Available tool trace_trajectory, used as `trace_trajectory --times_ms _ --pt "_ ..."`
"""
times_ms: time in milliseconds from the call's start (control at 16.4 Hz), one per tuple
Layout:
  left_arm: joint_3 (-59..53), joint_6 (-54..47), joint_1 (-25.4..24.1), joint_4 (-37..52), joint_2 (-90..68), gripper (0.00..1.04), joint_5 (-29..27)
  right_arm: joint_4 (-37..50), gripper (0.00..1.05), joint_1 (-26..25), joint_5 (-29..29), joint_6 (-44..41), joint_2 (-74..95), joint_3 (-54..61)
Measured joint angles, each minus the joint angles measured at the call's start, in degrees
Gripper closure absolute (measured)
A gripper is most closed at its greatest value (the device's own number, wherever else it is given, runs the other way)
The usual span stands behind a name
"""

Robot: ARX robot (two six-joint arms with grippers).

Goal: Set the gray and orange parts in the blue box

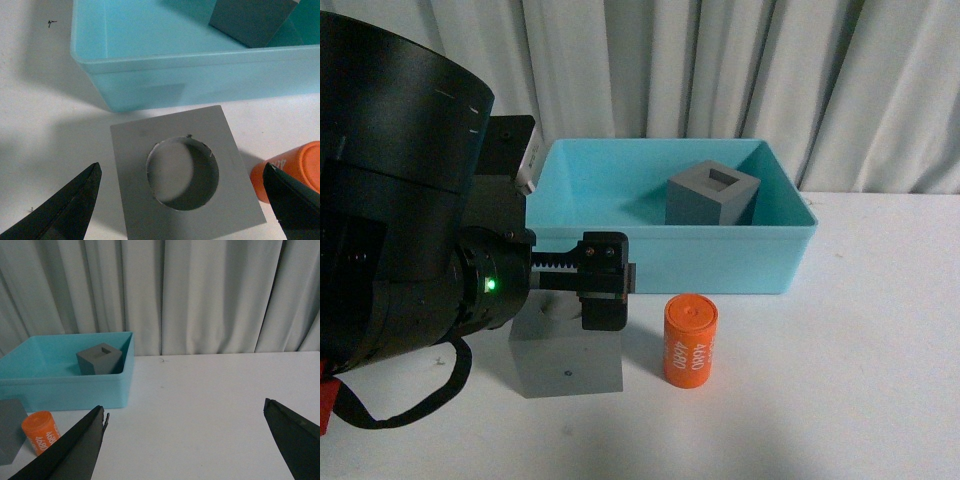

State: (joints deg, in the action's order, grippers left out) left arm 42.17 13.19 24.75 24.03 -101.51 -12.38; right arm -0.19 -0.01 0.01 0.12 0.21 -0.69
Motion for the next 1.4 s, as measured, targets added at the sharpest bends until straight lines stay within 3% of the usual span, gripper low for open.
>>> trace_trajectory --times_ms 1401 --pt "3.6 -5.4 -3.3 3.2 -9.9 0.07 0.8 0.0 0.06 0.0 0.0 0.0 0.0 0.0"
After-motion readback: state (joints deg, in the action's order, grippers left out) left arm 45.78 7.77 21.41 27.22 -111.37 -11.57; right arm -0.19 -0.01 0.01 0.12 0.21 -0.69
